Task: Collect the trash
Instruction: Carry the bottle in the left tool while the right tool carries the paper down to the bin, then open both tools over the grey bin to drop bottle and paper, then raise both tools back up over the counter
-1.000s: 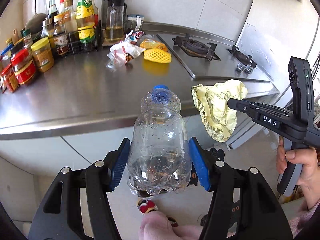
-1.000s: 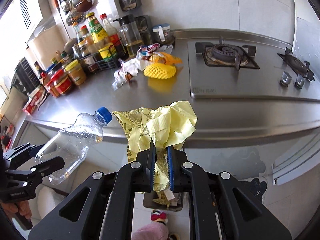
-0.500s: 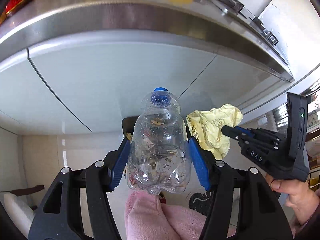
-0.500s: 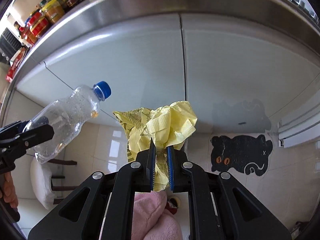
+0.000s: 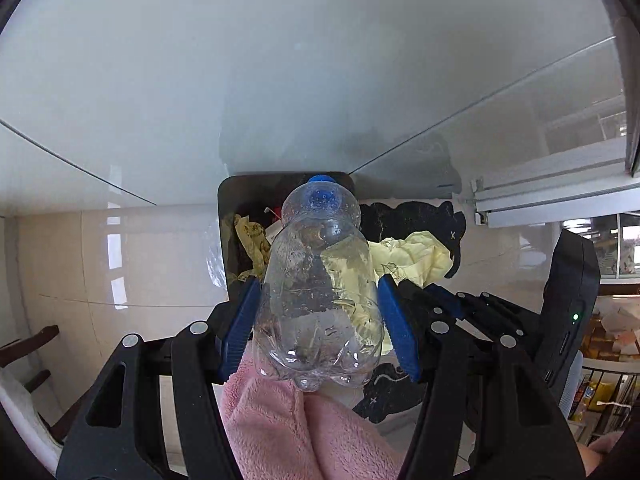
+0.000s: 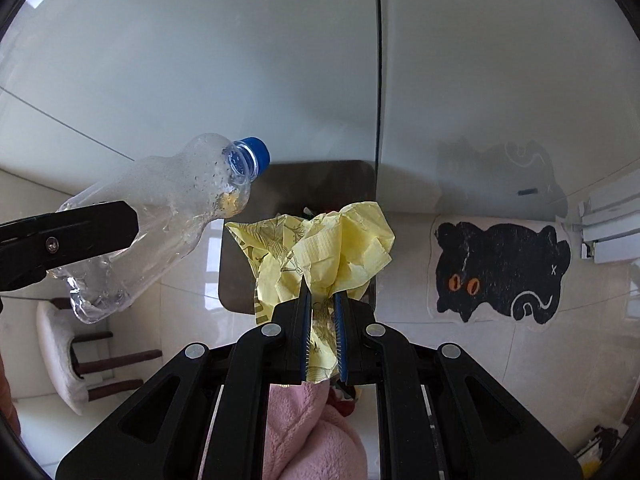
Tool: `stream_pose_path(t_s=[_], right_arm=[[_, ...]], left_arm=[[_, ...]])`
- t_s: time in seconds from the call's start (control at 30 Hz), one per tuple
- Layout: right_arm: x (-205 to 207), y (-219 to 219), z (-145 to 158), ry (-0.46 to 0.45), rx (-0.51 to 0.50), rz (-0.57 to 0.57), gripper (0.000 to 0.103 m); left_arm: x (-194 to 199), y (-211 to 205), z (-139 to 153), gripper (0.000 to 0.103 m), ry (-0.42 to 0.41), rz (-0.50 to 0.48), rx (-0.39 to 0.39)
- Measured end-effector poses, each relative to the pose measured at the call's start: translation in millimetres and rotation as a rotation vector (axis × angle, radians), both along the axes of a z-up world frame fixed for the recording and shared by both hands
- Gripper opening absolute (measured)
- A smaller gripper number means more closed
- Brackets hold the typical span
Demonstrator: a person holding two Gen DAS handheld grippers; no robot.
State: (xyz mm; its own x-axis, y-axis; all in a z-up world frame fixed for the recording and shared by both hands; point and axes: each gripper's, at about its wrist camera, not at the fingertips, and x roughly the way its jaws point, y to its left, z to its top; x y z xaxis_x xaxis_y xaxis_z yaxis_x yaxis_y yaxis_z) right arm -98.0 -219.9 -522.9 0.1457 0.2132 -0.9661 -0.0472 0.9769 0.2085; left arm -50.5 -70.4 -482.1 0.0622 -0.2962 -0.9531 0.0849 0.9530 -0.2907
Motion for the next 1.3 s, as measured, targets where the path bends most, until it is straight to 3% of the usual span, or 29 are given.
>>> stream_pose_path(t_s=[0.27,0.33,0.37,0.4,0.5,0.73,0.8,1.0,1.17,1.3], right_arm=[[15,0,-29,0.06,0.039,-0.059,0.017],[17,-1,-32,0.065,0.026,-0.055,0.03],[17,-2,-32,0.062,0.035,-0.058,0.051],[18,-4,-33,0.055,0.039,-0.062,0.066],[19,-6,-34,0.062,0.04,-0.054,0.069],[12,-12,-25,0.065,-0.004,-0.002,0.099],[7,-17,-11,0.069,0.002,-0.01,0.1],[-2,-27,50,0.042,0.024,0.0,0.1],[-7,-34,124,-0.03,0.117,-0.008,0.1],[-8,-30,189,-0.142,0.172,0.028,0.1]], left_arm=[[20,-5,-26,0.058,0.054,0.008,0.019],[24,-2,-24,0.058,0.06,0.015,0.019],[24,-2,-23,0.058,0.063,0.02,0.017],[25,-1,-23,0.058,0.066,0.027,0.009],[29,-2,-21,0.064,0.063,0.03,0.007],[32,-2,-9,0.086,0.045,0.05,0.015],[29,-1,1,0.093,0.033,0.053,0.014],[15,3,48,0.095,-0.001,0.056,-0.012],[-2,8,115,0.095,-0.094,0.05,-0.015],[-8,21,178,0.095,-0.205,0.059,-0.04]])
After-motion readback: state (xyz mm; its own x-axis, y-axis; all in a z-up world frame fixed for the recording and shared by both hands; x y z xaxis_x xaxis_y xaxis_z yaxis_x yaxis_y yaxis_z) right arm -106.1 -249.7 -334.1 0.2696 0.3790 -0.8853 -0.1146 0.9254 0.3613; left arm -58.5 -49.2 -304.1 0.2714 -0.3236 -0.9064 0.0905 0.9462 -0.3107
